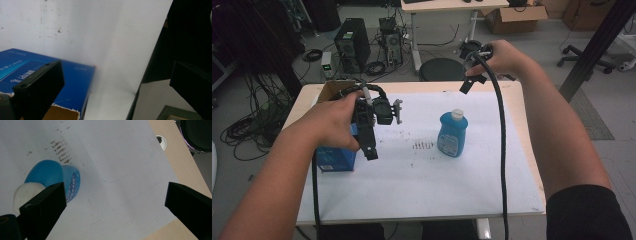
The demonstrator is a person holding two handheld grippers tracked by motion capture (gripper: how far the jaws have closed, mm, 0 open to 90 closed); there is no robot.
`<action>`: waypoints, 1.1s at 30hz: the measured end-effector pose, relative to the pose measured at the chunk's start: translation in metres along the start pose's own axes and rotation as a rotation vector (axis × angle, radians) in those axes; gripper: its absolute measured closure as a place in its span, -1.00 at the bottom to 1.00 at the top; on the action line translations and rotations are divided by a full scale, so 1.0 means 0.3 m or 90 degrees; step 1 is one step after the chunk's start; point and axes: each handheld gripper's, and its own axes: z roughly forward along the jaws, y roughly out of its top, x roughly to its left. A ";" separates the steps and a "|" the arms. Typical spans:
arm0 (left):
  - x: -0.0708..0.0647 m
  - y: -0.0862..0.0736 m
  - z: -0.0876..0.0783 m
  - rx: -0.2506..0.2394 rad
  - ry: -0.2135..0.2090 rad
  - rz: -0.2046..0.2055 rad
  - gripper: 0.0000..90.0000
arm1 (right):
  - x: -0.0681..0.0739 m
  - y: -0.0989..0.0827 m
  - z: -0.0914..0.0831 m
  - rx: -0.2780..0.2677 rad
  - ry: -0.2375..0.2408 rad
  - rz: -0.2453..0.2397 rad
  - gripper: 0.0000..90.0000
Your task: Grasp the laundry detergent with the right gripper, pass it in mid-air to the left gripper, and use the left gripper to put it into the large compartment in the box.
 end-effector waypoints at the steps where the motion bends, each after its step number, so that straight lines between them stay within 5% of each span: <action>1: 0.001 0.001 -0.001 0.002 0.002 0.004 -1.00 | 0.000 0.000 0.000 0.000 0.000 0.000 -0.93; 13: -0.013 -0.005 -0.004 0.001 0.008 0.004 -1.00 | 0.000 -0.038 -0.006 -0.012 0.004 0.008 -0.93; 33: -0.060 0.003 0.018 -0.005 0.013 0.025 -0.99 | 0.042 -0.206 -0.027 -0.027 0.005 0.047 -0.92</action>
